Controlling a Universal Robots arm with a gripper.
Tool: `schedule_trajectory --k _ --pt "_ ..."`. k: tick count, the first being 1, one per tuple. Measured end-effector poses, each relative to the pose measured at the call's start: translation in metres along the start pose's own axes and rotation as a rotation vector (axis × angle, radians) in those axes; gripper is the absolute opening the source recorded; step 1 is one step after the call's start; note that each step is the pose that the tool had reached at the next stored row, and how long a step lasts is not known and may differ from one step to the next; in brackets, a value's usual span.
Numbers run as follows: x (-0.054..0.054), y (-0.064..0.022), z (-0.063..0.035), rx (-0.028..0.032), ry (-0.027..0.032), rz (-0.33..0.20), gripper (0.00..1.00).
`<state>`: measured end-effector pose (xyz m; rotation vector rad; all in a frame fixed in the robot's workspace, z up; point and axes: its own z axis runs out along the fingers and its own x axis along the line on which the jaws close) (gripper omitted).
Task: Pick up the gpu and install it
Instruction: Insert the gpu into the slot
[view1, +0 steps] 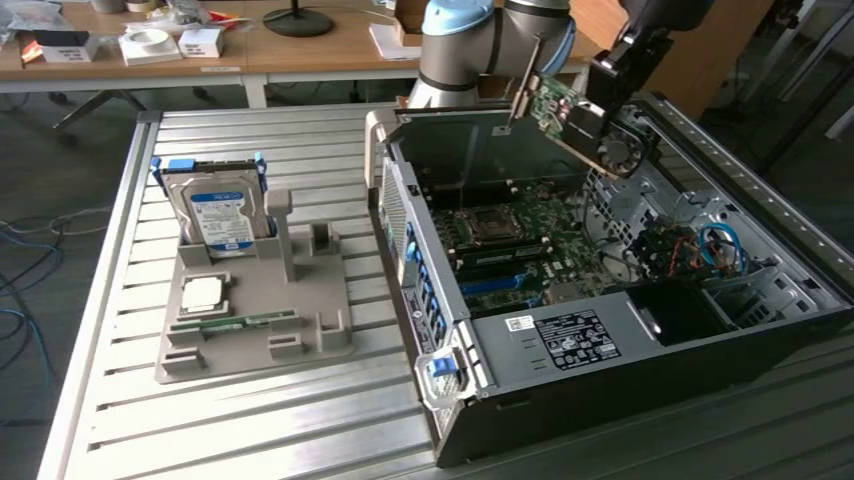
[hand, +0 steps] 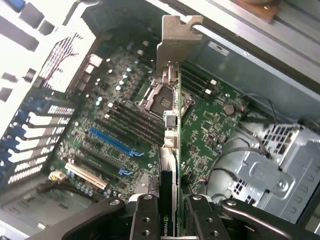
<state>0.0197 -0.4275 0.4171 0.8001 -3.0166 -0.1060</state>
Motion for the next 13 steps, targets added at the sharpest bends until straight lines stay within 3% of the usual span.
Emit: schedule_trajectory --k 13 --pt "0.0 -0.0002 0.0026 0.0002 0.0166 -0.235 0.26"
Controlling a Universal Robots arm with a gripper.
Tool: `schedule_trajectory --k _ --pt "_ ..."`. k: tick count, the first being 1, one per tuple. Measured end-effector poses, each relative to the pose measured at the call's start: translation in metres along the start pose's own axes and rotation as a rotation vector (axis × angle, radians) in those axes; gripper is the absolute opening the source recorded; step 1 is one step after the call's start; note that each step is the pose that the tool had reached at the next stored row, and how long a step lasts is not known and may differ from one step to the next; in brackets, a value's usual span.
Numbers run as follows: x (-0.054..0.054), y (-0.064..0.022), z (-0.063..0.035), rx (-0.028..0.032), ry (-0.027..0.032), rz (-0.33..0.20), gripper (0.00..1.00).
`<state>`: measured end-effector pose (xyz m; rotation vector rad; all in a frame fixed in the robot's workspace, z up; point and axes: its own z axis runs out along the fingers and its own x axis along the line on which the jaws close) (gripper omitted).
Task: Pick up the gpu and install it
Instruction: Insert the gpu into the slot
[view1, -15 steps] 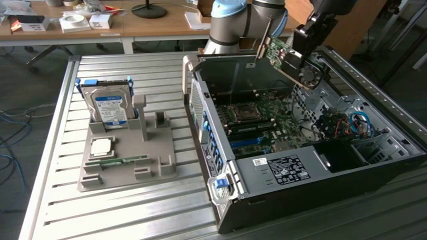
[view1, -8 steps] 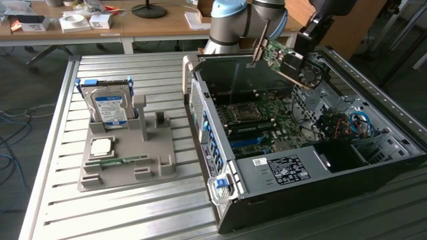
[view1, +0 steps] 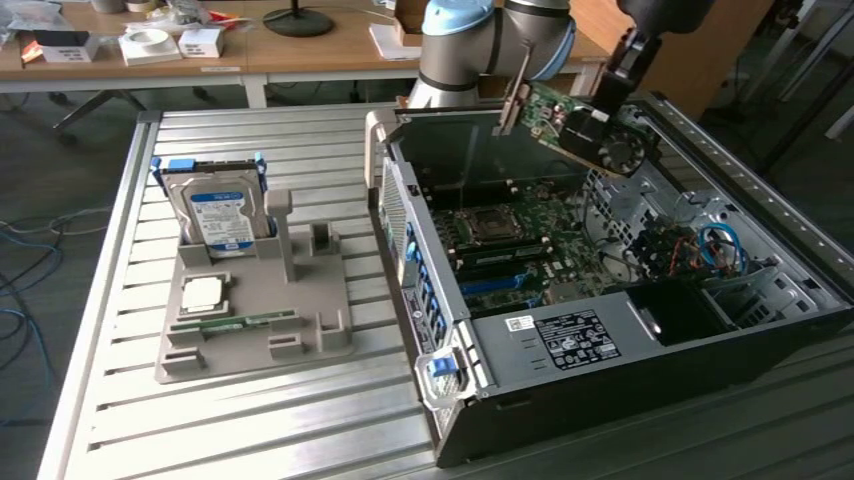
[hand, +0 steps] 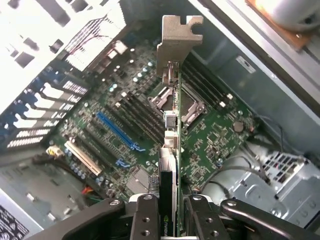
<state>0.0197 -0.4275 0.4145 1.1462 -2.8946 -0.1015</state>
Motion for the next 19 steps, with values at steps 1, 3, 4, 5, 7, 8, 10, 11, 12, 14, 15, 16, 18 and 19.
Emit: schedule_trajectory --k 1,3,4,5,7,8,10,11,12,14,15,16,18,19 --pt "0.0 0.0 0.0002 0.0 0.0012 -0.018 0.26" --pt "0.0 0.0 0.0005 0.0001 0.0038 -0.054 0.26" --pt "0.0 0.0 0.0007 0.0001 0.0052 -0.073 0.26" --pt "0.0 0.0 0.0009 0.0001 0.0064 -0.091 0.26" --pt "0.0 -0.0001 0.0012 0.0001 0.009 -0.127 0.26" --pt "0.0 -0.0001 0.0013 0.0002 0.0103 -0.145 0.26" --pt "0.0 -0.0001 0.0016 0.0002 0.0128 -0.181 0.26" --pt "0.0 -0.0001 0.0018 0.0002 0.0142 -0.201 0.26" --pt "0.0 -0.0001 0.0019 0.0002 0.0155 -0.218 0.26" --pt "0.0 -0.0001 0.0022 0.0002 0.018 -0.254 0.26" --pt "0.0 -0.0002 0.0023 0.0002 0.0193 -0.272 0.26" --pt "0.0 -0.0002 0.0024 0.0003 0.0205 -0.29 0.26" --pt "0.0 -0.0002 0.0027 0.0003 0.0231 -0.327 0.26" --pt "0.0 -0.0002 0.0028 0.0003 0.0244 -0.345 0.26"
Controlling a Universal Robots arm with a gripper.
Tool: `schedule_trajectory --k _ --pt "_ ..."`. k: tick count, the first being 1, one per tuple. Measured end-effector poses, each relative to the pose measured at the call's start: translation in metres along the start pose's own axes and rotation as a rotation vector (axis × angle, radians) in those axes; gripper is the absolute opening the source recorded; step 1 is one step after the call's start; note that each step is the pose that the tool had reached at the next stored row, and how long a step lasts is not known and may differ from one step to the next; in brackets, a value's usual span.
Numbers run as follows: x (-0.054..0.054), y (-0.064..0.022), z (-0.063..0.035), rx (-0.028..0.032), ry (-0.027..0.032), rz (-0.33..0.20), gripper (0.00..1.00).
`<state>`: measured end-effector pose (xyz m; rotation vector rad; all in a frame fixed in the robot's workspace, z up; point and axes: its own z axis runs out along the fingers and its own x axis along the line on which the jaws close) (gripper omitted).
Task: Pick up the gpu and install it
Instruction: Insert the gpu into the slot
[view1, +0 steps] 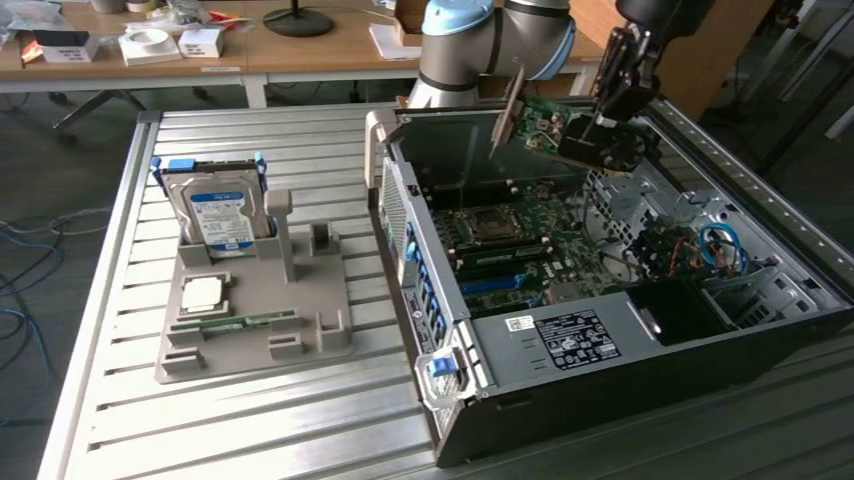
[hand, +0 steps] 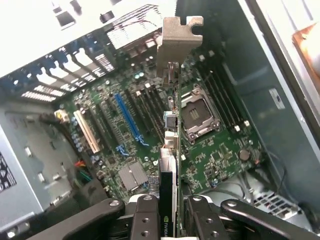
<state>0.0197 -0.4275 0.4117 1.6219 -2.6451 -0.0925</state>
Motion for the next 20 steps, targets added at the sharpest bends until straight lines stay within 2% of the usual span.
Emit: schedule_trajectory --k 11,20 --pt "0.0 -0.0001 0.0012 0.0002 0.0138 -0.195 0.26" --pt "0.0 -0.0003 0.0032 0.0023 0.0224 -0.329 0.26"
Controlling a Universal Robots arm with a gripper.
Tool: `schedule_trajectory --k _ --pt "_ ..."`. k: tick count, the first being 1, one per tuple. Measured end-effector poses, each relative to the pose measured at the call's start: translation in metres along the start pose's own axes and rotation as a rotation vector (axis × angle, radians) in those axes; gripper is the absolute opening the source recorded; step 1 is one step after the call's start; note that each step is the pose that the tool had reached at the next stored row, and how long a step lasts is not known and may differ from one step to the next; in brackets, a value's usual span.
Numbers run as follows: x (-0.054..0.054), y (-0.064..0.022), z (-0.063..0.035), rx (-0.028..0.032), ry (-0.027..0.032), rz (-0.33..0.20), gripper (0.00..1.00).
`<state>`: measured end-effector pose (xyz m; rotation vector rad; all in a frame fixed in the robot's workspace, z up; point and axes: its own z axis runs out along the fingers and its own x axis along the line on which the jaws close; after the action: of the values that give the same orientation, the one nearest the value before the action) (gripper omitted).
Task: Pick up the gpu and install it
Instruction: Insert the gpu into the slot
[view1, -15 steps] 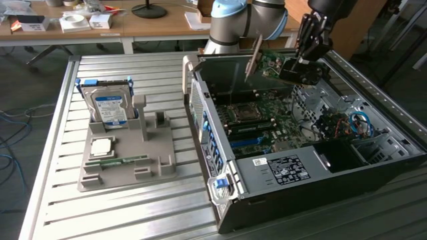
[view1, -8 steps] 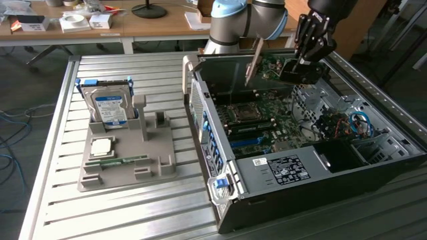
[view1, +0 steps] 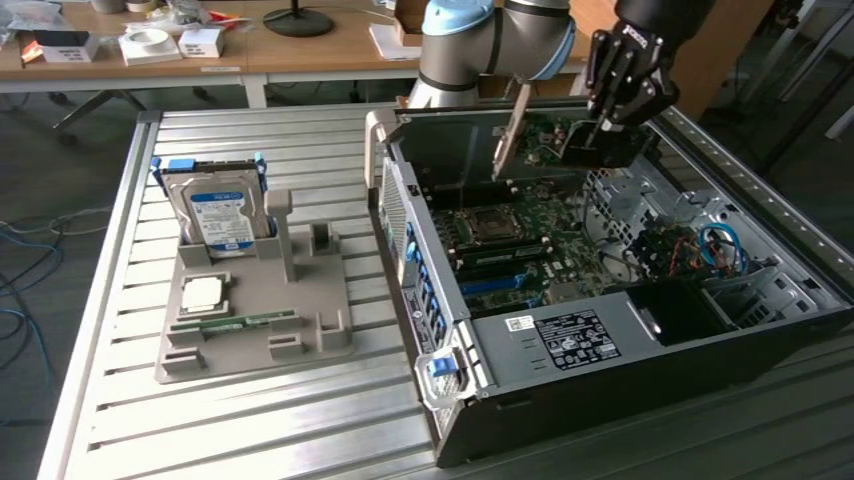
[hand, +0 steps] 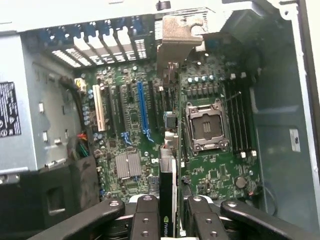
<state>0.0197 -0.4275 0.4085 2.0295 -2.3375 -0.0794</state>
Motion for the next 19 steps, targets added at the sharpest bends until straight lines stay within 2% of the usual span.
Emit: schedule_trajectory --k 4,8,9,10,12,14,15,19 --pt "0.0 0.0 0.0005 0.0007 0.0035 -0.049 0.26" --pt "0.0 0.0 0.0007 0.0008 0.0036 -0.052 0.26" --pt "0.0 0.0004 0.0007 0.0042 0.0033 -0.052 0.26" --pt "0.0 0.0038 0.0015 0.0551 -0.0025 -0.058 0.26" --pt "0.001 0.0088 0.0023 0.0746 -0.0046 -0.061 0.26" --pt "0.002 0.0121 0.0027 0.0821 -0.0055 -0.062 0.26" --pt "0.002 0.0139 0.0028 0.0838 -0.0055 -0.062 0.26" --pt "0.002 0.0176 0.0031 0.0852 -0.0055 -0.063 0.26"
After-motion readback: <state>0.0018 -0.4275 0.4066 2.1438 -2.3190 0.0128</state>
